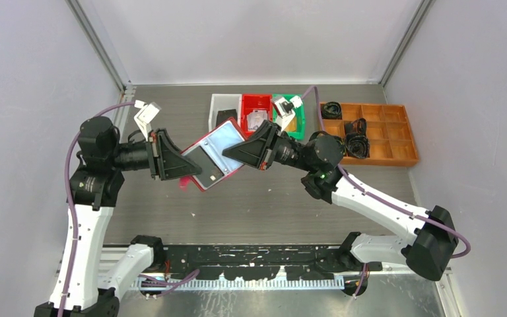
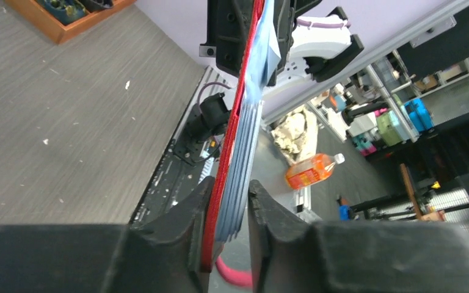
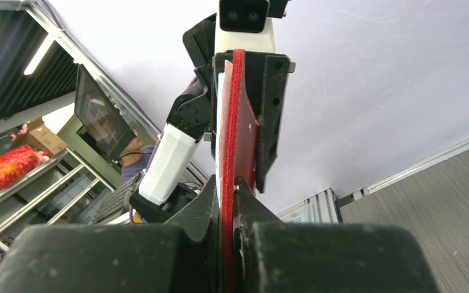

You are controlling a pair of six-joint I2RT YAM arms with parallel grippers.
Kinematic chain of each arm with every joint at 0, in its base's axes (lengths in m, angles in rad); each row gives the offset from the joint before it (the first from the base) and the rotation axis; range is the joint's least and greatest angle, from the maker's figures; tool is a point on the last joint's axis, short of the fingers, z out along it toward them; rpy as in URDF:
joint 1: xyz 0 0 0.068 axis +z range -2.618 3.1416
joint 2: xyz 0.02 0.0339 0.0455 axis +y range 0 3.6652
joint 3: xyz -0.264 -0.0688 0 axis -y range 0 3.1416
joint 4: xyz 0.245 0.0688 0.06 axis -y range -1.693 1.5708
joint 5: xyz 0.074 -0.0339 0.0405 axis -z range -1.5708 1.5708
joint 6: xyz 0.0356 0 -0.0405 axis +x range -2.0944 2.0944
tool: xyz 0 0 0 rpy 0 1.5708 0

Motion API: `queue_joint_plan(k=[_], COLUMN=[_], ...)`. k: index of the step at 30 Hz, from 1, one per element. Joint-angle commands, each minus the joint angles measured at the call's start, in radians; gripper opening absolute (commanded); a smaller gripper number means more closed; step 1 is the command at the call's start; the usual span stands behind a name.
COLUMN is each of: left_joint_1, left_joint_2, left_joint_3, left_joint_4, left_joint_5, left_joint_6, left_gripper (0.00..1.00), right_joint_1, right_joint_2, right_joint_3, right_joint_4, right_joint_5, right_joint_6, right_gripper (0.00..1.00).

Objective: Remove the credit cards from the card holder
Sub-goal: Remove the credit card from the card holder.

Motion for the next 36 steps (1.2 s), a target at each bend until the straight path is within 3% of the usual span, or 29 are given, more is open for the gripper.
queue_joint_plan(k=[1, 3, 4, 5, 6, 13, 18, 23, 26, 30, 36], left_joint_1=[0.006, 0.006, 0.006, 0.008, 0.008, 0.008, 0.008, 0.008, 0.007, 0.006, 0.007], left_joint_2=[-0.032, -0.035, -0.034, -0.031, -0.026, 0.025, 0.074, 0.154, 0.201, 0.249, 0.292], left_joint_3=[-0.002, -0.001, 0.002, 0.007, 0.013, 0.103, 0.131, 0.177, 0.217, 0.274, 0.347], left_joint_4=[0.124, 0.12, 0.103, 0.075, 0.045, -0.313, -0.438, -0.537, -0.607, -0.689, -0.838], left_joint_5=[-0.005, -0.025, -0.03, -0.034, -0.035, -0.108, -0.208, -0.282, -0.232, -0.163, -0.011], left_joint_6=[-0.072, -0.06, -0.041, -0.017, 0.01, 0.378, 0.536, 0.658, 0.698, 0.749, 0.837], left_gripper=[0.18, 0.07, 0.03, 0.0, 0.0, 0.0, 0.0, 0.0, 0.0, 0.0, 0.0], right_joint_1=[0.0, -0.001, -0.001, 0.0, -0.001, -0.026, -0.055, -0.047, -0.028, -0.021, -0.02], right_joint_2=[-0.026, -0.035, -0.042, -0.049, -0.055, -0.126, -0.151, -0.064, 0.002, 0.071, 0.123], right_joint_3=[0.011, 0.0, -0.001, 0.005, 0.015, 0.22, 0.359, 0.424, 0.421, 0.374, 0.316], right_joint_4=[0.098, 0.074, 0.052, 0.013, -0.04, -0.594, -0.83, -0.822, -0.828, -0.749, -0.646], right_joint_5=[0.066, 0.078, 0.082, 0.084, 0.085, 0.218, 0.261, -0.053, -0.136, -0.227, -0.287], right_joint_6=[0.011, 0.01, 0.004, -0.009, -0.03, -0.281, -0.369, -0.278, -0.258, -0.196, -0.134], right_gripper=[0.01, 0.05, 0.13, 0.3, 0.41, 0.64, 0.66, 0.67, 0.67, 0.57, 0.52])
